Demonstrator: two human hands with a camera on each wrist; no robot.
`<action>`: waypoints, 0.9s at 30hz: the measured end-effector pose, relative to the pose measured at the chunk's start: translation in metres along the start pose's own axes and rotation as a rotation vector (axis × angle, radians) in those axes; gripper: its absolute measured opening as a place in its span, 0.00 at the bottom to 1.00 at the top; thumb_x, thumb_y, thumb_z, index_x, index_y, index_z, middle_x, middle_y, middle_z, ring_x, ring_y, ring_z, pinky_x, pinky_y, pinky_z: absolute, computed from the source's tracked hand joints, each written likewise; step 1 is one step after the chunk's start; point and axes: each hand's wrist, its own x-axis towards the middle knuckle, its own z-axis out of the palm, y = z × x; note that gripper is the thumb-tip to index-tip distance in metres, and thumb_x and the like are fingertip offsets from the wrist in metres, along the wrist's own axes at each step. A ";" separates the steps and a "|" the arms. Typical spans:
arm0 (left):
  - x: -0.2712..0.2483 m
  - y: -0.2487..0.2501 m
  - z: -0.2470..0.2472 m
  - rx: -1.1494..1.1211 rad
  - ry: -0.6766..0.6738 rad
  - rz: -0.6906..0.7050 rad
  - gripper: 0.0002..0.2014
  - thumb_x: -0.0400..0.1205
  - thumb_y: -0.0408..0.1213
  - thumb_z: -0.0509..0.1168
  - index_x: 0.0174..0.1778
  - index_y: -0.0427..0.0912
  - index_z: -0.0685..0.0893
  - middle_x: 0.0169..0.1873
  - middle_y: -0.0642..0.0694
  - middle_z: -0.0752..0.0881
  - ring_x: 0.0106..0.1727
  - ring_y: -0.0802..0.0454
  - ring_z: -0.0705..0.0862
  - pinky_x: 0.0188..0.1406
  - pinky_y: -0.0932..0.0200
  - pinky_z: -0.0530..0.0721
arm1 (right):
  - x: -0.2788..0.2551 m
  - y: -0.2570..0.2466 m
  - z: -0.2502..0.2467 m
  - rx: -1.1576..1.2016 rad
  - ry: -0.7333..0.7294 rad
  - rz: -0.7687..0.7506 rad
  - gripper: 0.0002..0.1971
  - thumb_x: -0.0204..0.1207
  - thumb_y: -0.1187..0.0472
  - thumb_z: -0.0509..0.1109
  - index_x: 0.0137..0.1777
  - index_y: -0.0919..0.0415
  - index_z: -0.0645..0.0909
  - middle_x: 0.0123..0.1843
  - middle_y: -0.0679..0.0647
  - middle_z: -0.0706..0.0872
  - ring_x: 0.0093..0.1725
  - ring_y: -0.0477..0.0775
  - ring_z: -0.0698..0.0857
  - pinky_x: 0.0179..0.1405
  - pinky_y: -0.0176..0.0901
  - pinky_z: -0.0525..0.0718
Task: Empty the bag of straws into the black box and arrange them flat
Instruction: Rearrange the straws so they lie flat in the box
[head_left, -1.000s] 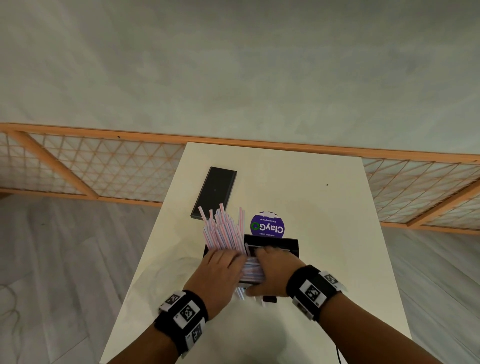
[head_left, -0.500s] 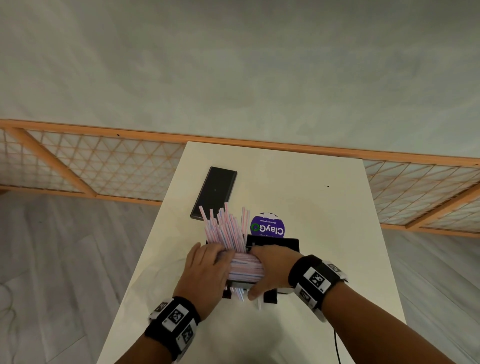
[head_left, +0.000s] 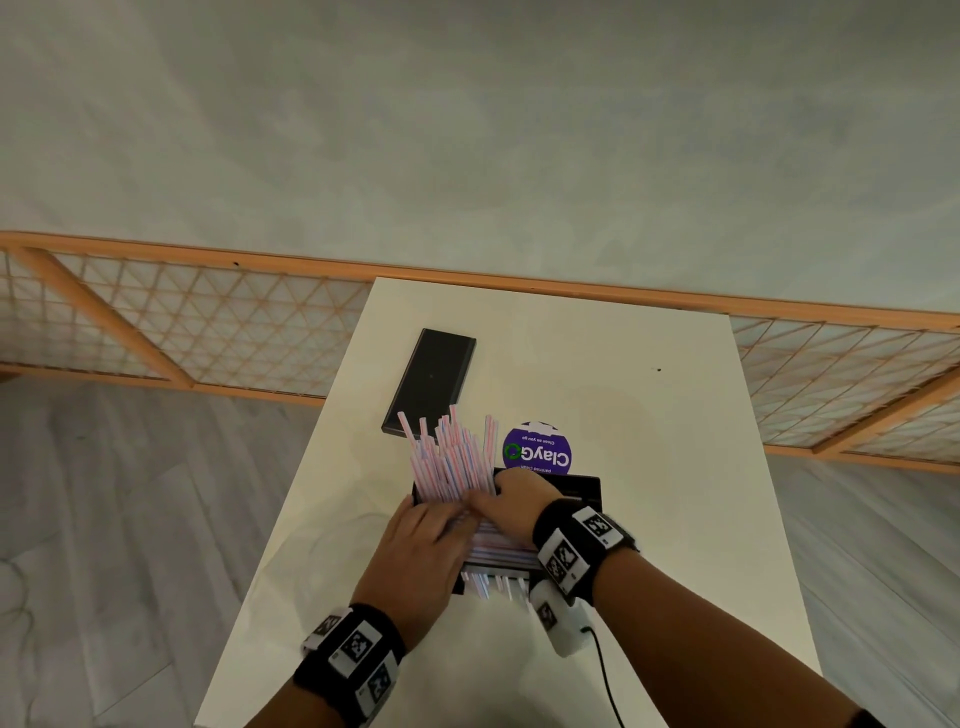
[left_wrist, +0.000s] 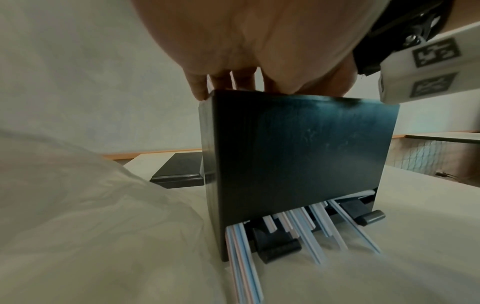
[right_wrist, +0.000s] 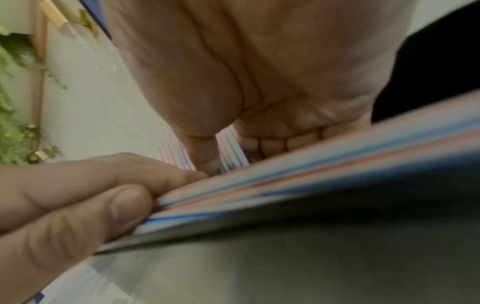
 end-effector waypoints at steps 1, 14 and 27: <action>0.001 0.000 0.001 -0.013 0.001 -0.001 0.19 0.85 0.40 0.65 0.74 0.50 0.82 0.64 0.51 0.82 0.66 0.48 0.80 0.77 0.42 0.77 | 0.002 -0.002 0.002 0.011 0.002 -0.011 0.17 0.86 0.44 0.64 0.40 0.54 0.79 0.36 0.49 0.83 0.38 0.52 0.83 0.36 0.42 0.77; 0.000 0.001 0.002 -0.082 0.030 -0.007 0.18 0.86 0.40 0.60 0.71 0.48 0.83 0.64 0.49 0.83 0.66 0.47 0.81 0.77 0.38 0.76 | -0.028 0.018 -0.008 0.092 0.357 -0.118 0.17 0.88 0.48 0.65 0.43 0.60 0.79 0.39 0.53 0.86 0.39 0.53 0.83 0.40 0.47 0.78; 0.030 0.041 -0.058 -0.433 -0.016 -0.298 0.25 0.92 0.53 0.55 0.85 0.50 0.68 0.77 0.57 0.73 0.81 0.59 0.67 0.86 0.53 0.61 | -0.091 0.021 -0.089 0.691 0.653 -0.238 0.12 0.89 0.55 0.66 0.56 0.57 0.91 0.52 0.50 0.95 0.54 0.52 0.93 0.57 0.56 0.91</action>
